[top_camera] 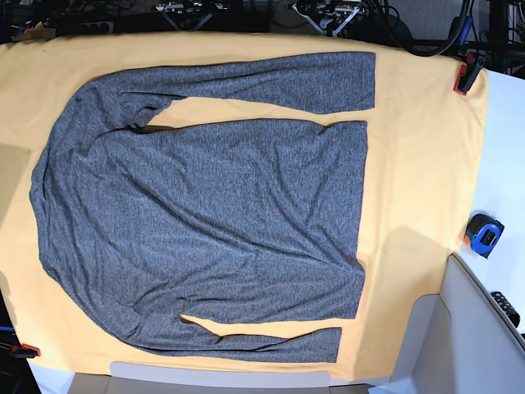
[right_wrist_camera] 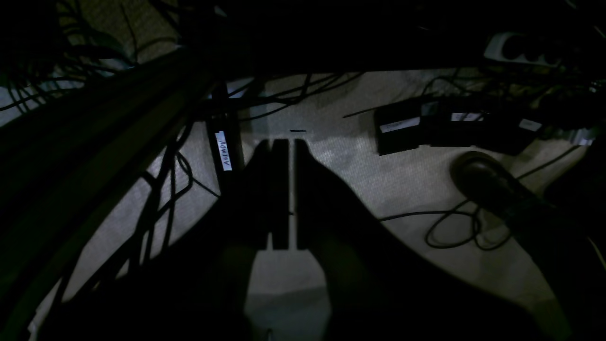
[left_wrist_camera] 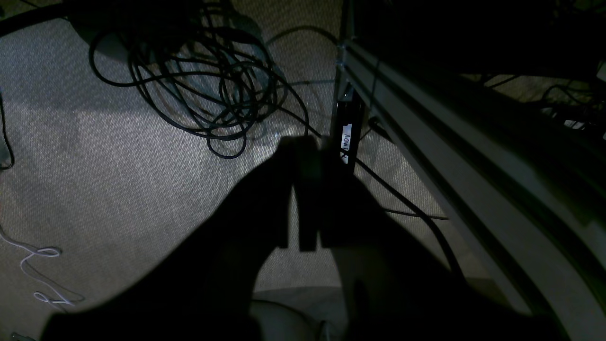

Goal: Fold the T-shirt properly

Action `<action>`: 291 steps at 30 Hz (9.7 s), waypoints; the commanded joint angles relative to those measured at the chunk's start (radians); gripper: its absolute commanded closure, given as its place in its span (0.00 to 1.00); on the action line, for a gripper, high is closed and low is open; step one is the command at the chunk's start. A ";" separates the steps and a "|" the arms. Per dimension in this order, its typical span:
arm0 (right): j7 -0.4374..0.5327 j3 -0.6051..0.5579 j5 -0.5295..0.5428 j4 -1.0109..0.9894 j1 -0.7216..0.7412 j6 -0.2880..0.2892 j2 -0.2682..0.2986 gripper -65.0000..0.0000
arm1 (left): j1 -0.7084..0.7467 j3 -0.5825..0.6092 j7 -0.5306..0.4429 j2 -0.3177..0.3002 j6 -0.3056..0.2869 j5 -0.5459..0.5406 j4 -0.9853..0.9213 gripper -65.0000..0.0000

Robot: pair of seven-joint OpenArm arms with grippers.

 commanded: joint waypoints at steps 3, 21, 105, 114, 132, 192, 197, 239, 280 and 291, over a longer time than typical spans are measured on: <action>0.059 0.002 0.005 0.004 -0.015 0.000 -0.004 1.00 | 0.000 0.001 -0.012 0.000 0.006 0.004 0.003 1.00; 0.065 0.002 0.005 0.004 -0.035 0.000 0.001 1.00 | 0.000 0.001 -0.012 0.000 0.006 0.004 0.003 1.00; 0.056 0.079 0.942 1.913 -0.982 0.120 0.326 0.50 | 0.908 0.062 0.388 -0.542 -0.263 -0.522 1.956 0.71; -0.093 0.258 1.355 1.755 -0.877 0.115 0.325 0.52 | 0.824 0.021 0.487 -0.539 -0.264 -0.522 1.955 0.71; -0.298 0.269 1.396 1.541 -0.704 0.114 0.232 0.52 | 0.762 0.014 0.528 -0.499 -0.264 -0.522 1.940 0.71; -0.384 0.271 1.025 1.543 -0.662 0.114 0.231 1.00 | 0.526 -0.165 1.202 -0.393 -0.427 -1.148 1.525 1.00; -0.381 0.277 0.804 1.583 -0.662 0.114 0.203 1.00 | 0.526 -0.164 1.202 -0.396 -0.428 -1.148 1.587 1.00; -0.387 0.277 0.014 1.644 -0.187 0.112 0.071 1.00 | 0.004 -0.162 1.295 -0.358 -0.424 -1.141 1.511 1.00; -0.588 0.722 0.352 1.758 -0.145 0.114 -0.074 0.36 | 0.013 -0.160 1.304 -0.359 -0.425 -1.041 1.456 0.63; -0.593 0.868 0.579 1.569 -0.072 0.114 -0.084 0.36 | 0.038 -0.160 1.297 -0.359 -0.425 -1.041 1.456 0.63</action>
